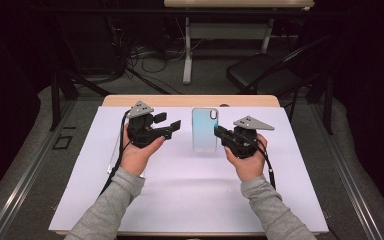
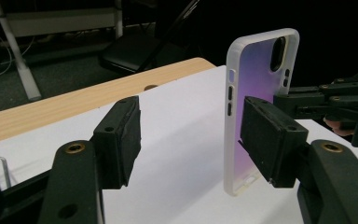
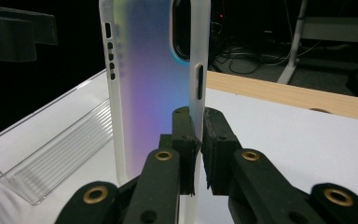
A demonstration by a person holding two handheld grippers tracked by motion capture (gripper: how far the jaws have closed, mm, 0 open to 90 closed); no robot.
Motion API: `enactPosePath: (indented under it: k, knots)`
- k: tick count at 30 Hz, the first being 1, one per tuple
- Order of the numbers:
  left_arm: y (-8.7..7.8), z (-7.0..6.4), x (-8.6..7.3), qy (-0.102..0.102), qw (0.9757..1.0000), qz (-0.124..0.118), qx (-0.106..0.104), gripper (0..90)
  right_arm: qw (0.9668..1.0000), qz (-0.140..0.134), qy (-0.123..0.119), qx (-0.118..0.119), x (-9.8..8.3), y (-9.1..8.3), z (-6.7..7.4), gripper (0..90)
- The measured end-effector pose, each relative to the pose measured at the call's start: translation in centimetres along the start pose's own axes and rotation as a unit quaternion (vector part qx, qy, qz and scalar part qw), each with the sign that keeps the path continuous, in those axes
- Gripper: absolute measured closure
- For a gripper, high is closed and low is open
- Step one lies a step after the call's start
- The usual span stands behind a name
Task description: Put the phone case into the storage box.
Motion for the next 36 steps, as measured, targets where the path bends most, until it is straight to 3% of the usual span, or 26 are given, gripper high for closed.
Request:
enactPosePath:
  k: [15,24,30,36]
  knots:
    - [1.3,-0.3,0.3,0.005,1.0,-0.001,0.008,39.5,0.9994,-0.007,-0.007,-0.032,0.1,-0.1,-0.3,84.4]
    - [2.0,-0.6,0.0,0.008,1.0,0.003,0.003,42.3,0.9994,-0.008,-0.004,-0.033,0.0,-0.1,0.1,84.5]
    - [2.3,-0.9,-0.2,-0.001,1.0,0.001,0.004,44.2,0.9995,-0.006,-0.004,-0.03,-0.1,-0.1,0.2,84.4]
    - [2.6,-1.5,-0.2,-0.011,0.9998,-0.011,-0.014,46.8,0.9996,-0.001,-0.005,-0.027,-0.4,0.0,0.6,84.4]
Point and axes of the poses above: each handheld gripper's, and its own axes: y roughly forward along the jaws, x roughly out of its top, z roughly to its left, the point moved 9 cm from there along y, roughly forward along the jaws, and after that the axes turned 15 degrees about -z, right-handed, at the moved point
